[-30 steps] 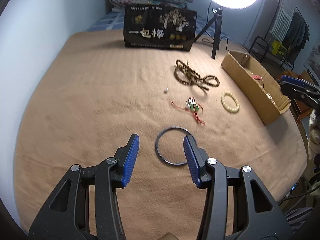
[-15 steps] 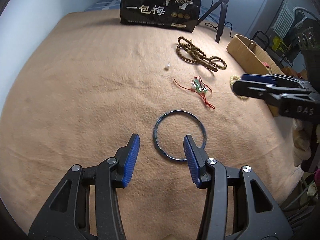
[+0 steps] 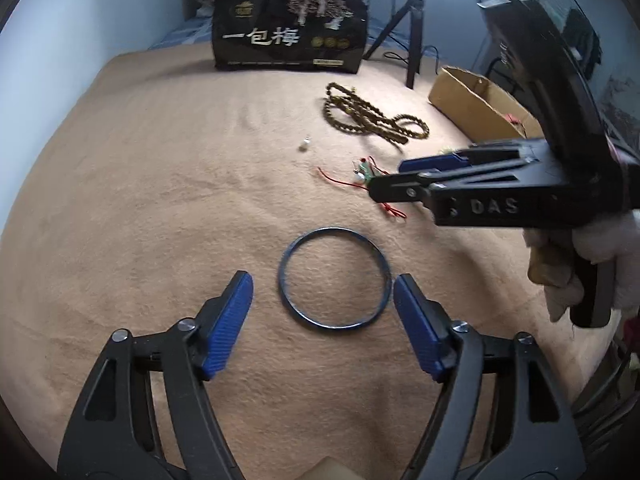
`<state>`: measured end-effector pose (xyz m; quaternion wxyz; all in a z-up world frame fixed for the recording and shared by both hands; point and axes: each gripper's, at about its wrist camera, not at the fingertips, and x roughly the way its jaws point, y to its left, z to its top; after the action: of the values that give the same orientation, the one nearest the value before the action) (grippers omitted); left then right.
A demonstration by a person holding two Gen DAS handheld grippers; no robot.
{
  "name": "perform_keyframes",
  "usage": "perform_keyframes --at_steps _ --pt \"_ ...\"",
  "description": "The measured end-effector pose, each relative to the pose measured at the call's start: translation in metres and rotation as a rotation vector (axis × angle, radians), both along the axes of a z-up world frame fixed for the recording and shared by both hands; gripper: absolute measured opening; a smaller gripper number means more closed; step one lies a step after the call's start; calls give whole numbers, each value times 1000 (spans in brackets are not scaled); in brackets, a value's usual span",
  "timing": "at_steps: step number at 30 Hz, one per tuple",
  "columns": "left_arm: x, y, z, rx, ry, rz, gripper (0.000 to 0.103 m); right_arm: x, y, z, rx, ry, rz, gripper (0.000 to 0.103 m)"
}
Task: Organize jewelry
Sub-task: 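Grasp the green jade pendant with right tool while left tool grips the blue bangle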
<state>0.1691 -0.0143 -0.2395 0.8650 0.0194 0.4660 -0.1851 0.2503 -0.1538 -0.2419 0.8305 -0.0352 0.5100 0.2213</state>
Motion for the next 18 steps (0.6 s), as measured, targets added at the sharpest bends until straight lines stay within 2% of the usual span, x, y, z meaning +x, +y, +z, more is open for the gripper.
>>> perform_keyframes --at_steps 7,12,17,18 --pt "7 -15 -17 89 1 13 78 6 2 -7 -10 8 8 41" --pt "13 -13 -25 97 8 51 78 9 8 -9 -44 1 19 35" --pt "13 -13 -27 105 2 50 77 10 15 -11 -109 -9 44 24" --pt "13 -13 -27 105 -1 50 75 10 16 -11 -120 -10 48 22"
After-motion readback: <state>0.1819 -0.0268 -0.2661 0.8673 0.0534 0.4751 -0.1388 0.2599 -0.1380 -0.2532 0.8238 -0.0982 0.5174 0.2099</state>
